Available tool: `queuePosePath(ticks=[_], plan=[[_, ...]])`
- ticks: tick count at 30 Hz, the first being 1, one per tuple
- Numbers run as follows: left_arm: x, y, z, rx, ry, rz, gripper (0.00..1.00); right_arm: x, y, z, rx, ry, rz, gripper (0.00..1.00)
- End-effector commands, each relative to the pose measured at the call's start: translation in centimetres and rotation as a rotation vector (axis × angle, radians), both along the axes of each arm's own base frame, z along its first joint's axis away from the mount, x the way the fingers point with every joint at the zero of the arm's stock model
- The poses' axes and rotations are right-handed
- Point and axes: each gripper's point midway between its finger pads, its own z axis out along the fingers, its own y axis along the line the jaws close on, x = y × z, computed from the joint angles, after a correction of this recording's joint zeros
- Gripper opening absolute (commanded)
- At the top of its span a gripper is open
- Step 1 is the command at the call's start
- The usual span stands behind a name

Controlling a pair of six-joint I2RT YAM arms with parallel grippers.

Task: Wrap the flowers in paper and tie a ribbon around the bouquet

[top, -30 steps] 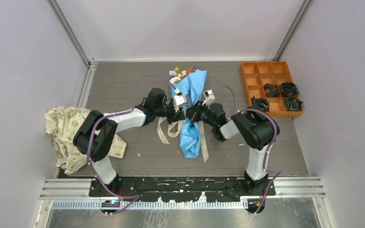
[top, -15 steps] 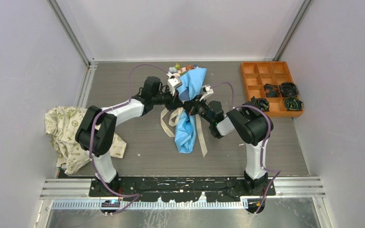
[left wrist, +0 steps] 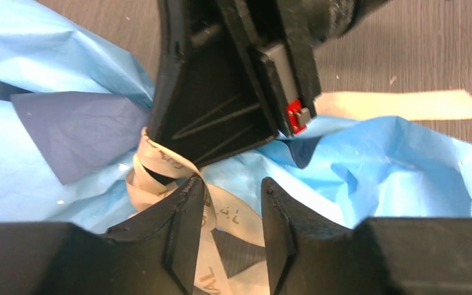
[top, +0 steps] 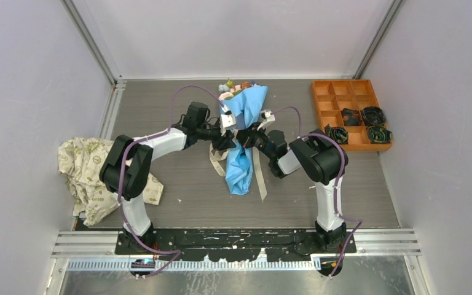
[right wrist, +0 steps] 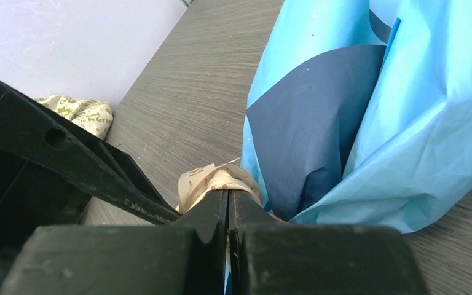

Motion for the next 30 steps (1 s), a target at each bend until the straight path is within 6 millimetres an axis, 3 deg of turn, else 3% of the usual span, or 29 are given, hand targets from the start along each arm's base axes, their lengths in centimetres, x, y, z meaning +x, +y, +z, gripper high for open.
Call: queuePosePath(ticks=[1,9,11,14,16,20,24,29,30], plan=[[-0.6,0.5,1.9,0.044,-0.173,-0.169,0.43,0.9,-0.2,2.3,0.027,-0.098,-0.019,0.02],[-4.4,3.4,4.8,0.17,-0.206,-0.388,0.62,1.3,-0.1,1.5,0.019,-0.105,-0.008,0.02],[-3.3,3.2,5.4,0.172,-0.211,-0.351,0.62,1.4,0.1,1.5,0.021,-0.106,-0.004,0.02],[1.5,2.5,6.3,0.145,-0.187,-0.118,0.55,1.6,0.1,1.7,0.028,-0.111,-0.003,0.02],[4.2,2.0,6.7,0.128,-0.162,0.013,0.6,1.6,0.0,1.7,0.028,-0.109,-0.006,0.01],[6.9,1.5,5.9,0.13,-0.125,0.17,0.65,1.3,0.0,2.0,0.025,-0.113,-0.001,0.01],[8.7,1.7,5.0,0.14,-0.134,0.251,0.54,1.0,-0.2,2.5,0.017,-0.119,-0.002,0.01],[7.8,1.4,3.8,0.16,-0.133,0.192,0.4,0.8,-0.4,3.2,0.022,-0.124,-0.006,0.01],[7.7,1.4,3.6,0.164,-0.132,0.187,0.3,0.8,-0.4,3.5,0.026,-0.127,-0.006,0.01]])
